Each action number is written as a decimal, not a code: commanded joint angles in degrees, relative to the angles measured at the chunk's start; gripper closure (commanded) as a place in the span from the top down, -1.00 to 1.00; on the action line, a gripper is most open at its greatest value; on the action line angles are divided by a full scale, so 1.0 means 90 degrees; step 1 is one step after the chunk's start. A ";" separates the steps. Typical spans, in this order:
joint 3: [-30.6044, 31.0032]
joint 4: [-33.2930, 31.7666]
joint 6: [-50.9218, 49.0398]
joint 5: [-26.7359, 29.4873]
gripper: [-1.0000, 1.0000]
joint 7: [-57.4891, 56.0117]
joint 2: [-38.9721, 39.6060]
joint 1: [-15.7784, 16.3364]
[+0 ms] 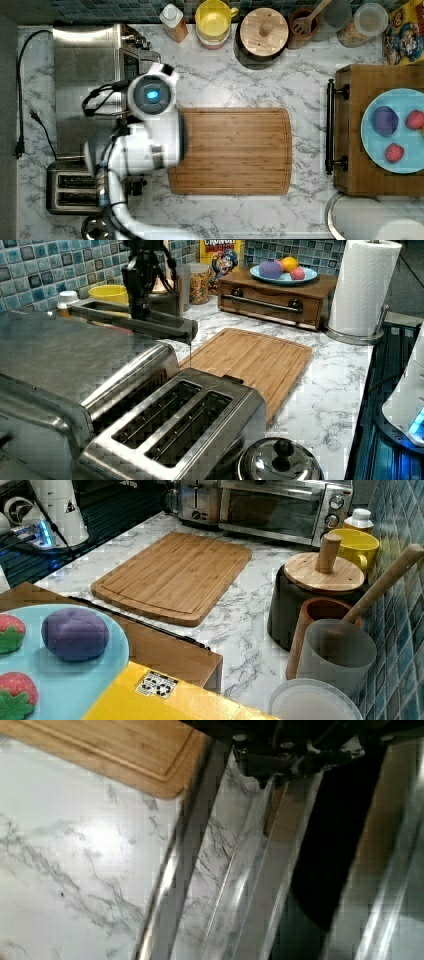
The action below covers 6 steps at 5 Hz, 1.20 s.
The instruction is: Close the oven.
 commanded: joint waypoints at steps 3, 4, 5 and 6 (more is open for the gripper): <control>-0.0045 -0.1007 0.1275 0.0235 -1.00 0.1286 -0.2363 0.0886; -0.0026 -0.0237 0.0134 0.0161 -1.00 0.1224 -0.2029 0.1052; 0.0444 0.0712 -0.1109 -0.1490 -1.00 0.2769 -0.1328 0.0974; 0.0726 0.0713 -0.1109 -0.1477 -1.00 0.2759 -0.1331 0.0688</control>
